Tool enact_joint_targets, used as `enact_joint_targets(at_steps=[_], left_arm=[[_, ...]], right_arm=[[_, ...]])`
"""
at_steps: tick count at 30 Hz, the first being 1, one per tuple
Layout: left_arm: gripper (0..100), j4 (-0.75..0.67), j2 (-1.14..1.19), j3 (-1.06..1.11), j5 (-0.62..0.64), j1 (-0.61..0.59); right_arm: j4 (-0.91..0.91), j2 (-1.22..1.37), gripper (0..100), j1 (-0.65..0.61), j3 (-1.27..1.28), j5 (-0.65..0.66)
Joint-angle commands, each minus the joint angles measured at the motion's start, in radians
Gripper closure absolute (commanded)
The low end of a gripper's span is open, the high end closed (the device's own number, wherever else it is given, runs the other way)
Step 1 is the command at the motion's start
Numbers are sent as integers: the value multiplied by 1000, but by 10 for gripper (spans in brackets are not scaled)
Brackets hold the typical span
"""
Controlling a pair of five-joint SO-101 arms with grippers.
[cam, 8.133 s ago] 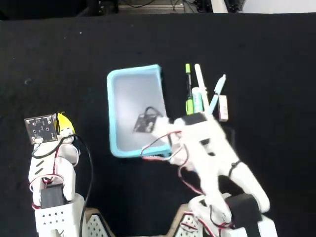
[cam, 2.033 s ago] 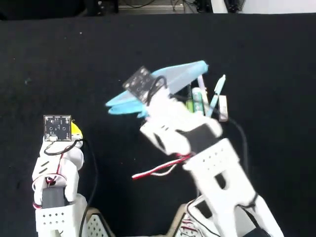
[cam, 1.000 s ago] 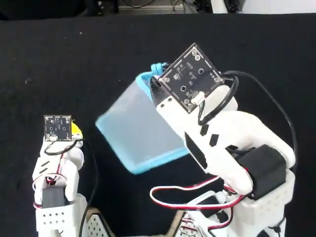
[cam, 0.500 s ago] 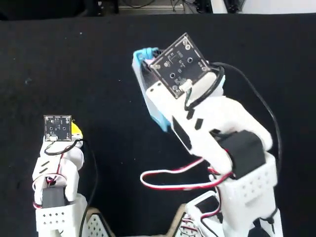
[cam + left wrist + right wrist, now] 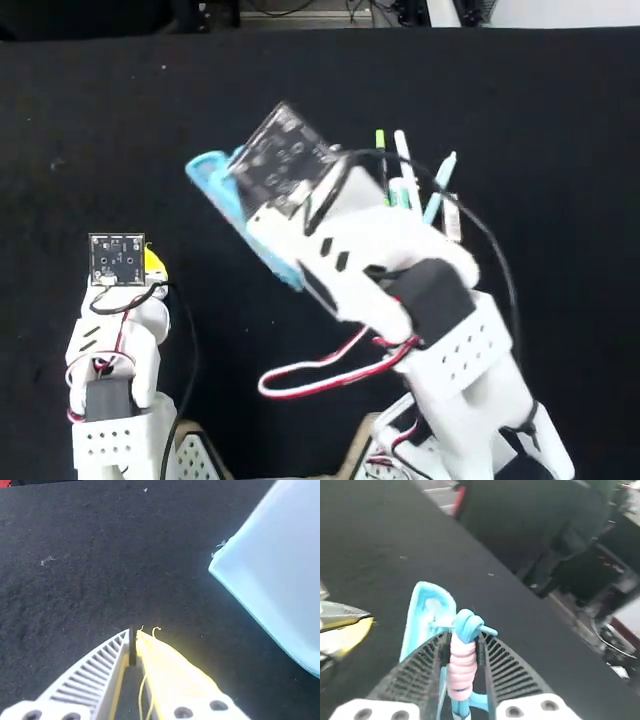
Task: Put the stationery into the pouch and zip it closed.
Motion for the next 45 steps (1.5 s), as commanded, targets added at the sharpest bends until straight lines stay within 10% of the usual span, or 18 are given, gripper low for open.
enact_joint_targets(at_steps=[1,12,45], left_arm=[[970,9,-3,-50,0,-10],[971,12,-3,-251,2,-220],[970,563,471,-1313,-6,-217]], right_arm=[[-20,-5,987,-61,2,5],[198,-16,987,-106,-1,14],[219,-240,987,-106,160,14]])
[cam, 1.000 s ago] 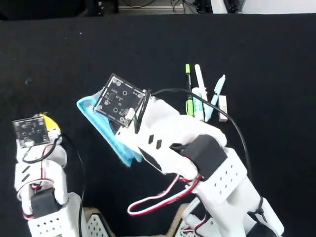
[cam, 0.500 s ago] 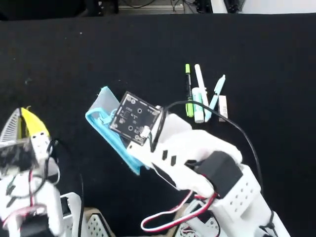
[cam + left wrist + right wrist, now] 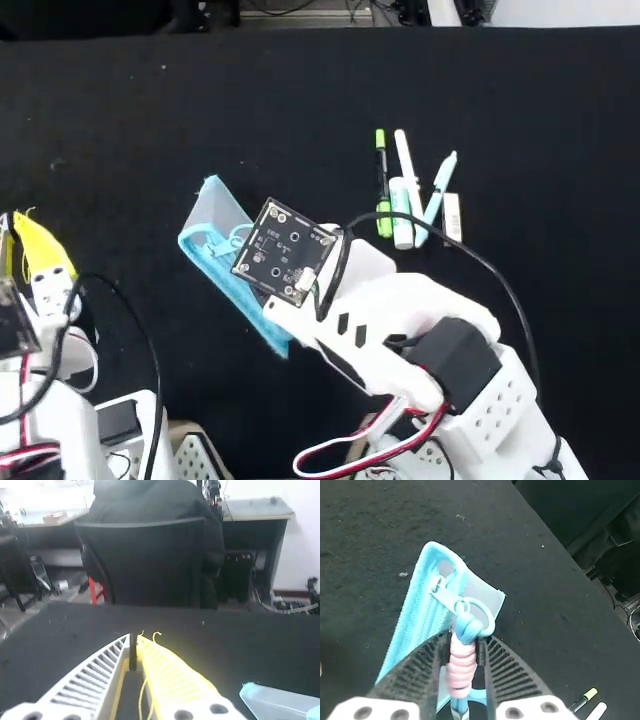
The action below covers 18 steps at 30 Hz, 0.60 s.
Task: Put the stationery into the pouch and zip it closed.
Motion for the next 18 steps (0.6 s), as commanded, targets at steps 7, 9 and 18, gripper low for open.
enact_joint_targets(at_steps=[7,9,18], left_arm=[[970,315,345,-294,-127,140],[970,370,387,-348,-130,196],[970,511,474,-552,-133,323]], right_arm=[[0,-10,987,-5,-5,6],[0,-10,987,-5,-5,6],[3,-10,987,-5,-4,6]])
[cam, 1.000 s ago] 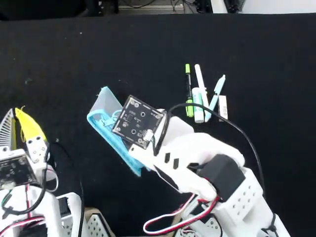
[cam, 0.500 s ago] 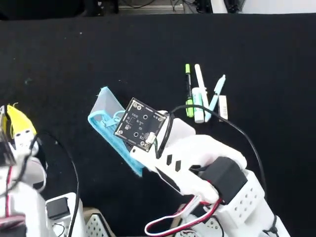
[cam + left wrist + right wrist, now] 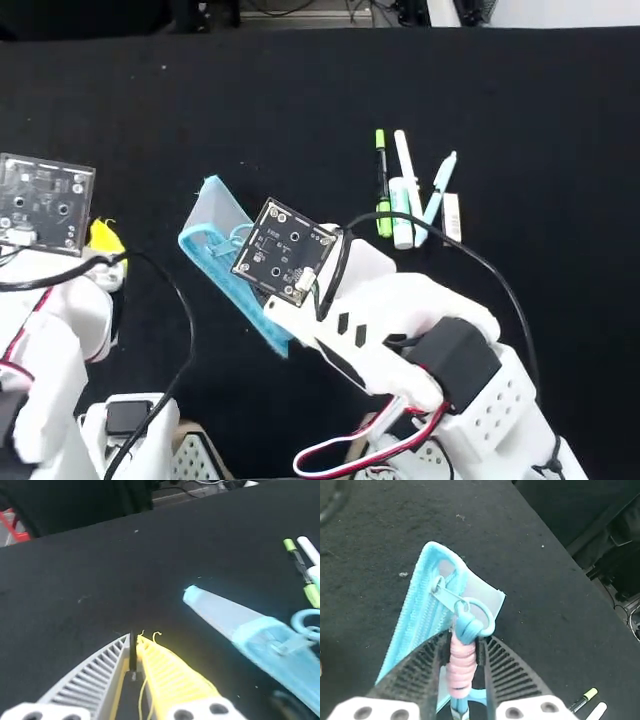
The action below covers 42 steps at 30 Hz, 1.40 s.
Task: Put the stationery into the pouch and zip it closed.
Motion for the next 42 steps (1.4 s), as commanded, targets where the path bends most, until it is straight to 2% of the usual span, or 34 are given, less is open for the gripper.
enact_joint_targets(at_steps=[1,6,10,12,22,29,42], left_arm=[[970,37,38,-97,-14,45],[960,37,54,-99,-15,77],[811,37,55,-104,-15,108],[776,35,54,-105,-17,114],[805,-15,54,-107,-121,189],[805,-12,55,-96,-141,314],[805,-106,49,58,-143,317]], right_arm=[[3,-10,987,-5,-4,6],[5,-10,987,-5,-4,6],[5,-10,987,-5,-4,6],[5,-10,987,-5,-4,6],[2,-10,987,-5,-4,6],[2,-10,987,-5,-4,6],[6,-10,987,-5,-1,6]])
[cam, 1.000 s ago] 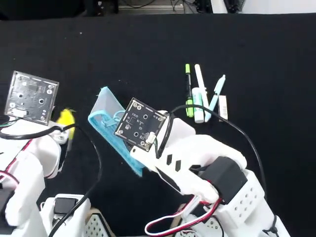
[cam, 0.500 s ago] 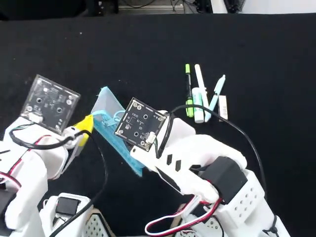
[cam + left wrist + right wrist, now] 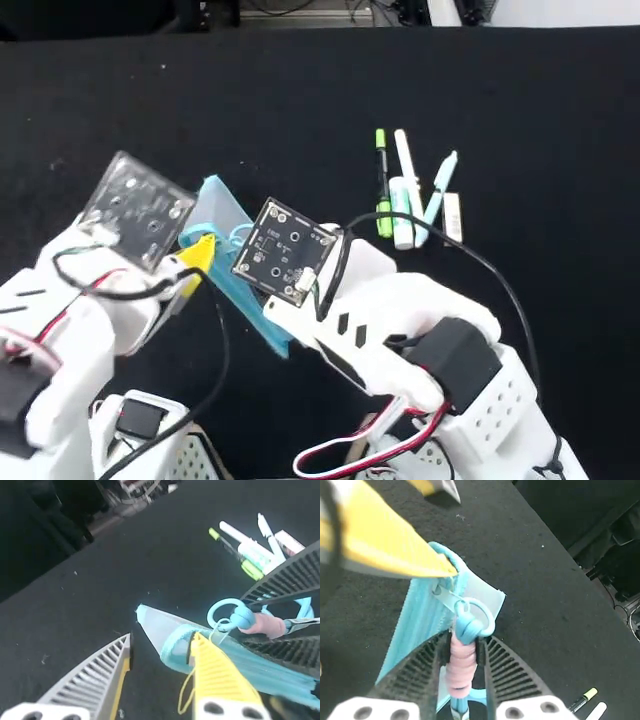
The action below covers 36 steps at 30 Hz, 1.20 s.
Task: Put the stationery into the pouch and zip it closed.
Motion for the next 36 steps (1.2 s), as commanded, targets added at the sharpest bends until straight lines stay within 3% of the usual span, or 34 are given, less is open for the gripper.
enact_joint_targets(at_steps=[1,8,12,14,16,21,26,36], left_arm=[[805,-52,0,53,-8,12],[814,-52,-3,64,-2,12],[984,-52,-5,56,69,12],[945,-48,-5,64,127,12],[977,-46,-5,65,167,12],[970,-49,-5,58,183,8],[970,-55,-5,58,183,-97],[970,-49,-3,65,183,-306]], right_arm=[[6,-10,987,-5,4,6],[6,-12,987,0,39,6],[6,-12,987,0,35,6],[6,-15,987,0,35,6],[6,-42,987,2,35,6],[9,-179,987,3,53,6],[46,-275,987,9,113,6],[-17,-288,988,397,122,6]])
